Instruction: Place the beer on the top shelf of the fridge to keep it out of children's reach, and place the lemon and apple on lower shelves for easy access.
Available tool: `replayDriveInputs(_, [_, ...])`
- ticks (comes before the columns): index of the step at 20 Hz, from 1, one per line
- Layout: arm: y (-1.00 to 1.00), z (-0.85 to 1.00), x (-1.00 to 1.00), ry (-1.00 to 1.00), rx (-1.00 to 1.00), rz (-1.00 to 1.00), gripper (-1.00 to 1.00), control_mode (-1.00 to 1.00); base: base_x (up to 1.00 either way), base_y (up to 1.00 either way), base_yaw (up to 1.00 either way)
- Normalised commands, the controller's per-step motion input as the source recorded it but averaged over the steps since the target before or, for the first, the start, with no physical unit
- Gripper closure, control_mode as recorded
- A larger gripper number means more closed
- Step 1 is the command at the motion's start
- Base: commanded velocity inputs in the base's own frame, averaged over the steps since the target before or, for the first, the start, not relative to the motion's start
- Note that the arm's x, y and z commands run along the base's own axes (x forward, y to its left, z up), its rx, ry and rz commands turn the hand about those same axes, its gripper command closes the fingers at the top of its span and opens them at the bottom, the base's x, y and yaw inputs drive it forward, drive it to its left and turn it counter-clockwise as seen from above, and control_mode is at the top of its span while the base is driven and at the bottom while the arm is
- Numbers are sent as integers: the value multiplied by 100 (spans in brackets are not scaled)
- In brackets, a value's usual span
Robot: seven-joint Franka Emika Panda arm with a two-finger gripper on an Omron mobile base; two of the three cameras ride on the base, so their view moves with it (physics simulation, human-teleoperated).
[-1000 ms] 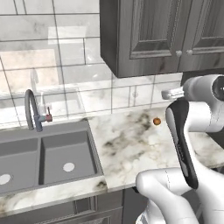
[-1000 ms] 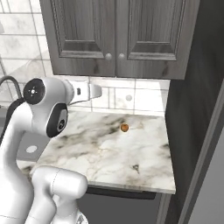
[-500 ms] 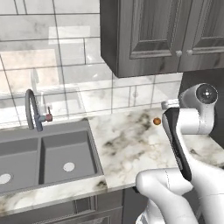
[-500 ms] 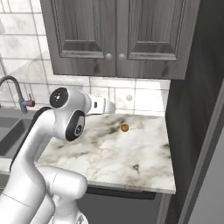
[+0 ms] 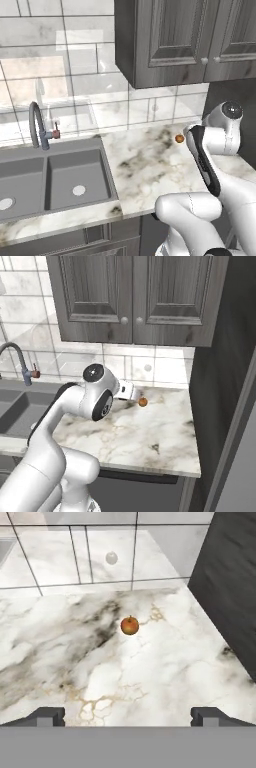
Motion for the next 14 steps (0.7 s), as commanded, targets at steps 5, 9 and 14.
replayDriveInputs(5, [-4, -19, 29, 17, 17, 0, -100, -100, 0, 0, 0])
replayDriveInputs(9, [-1, -18, 33, 8, 9, 0, -100, -100, 0, 0, 0])
replayDriveInputs(14, [0, -23, 25, 0, 5, 0, -100, -100, 0, 0, 0])
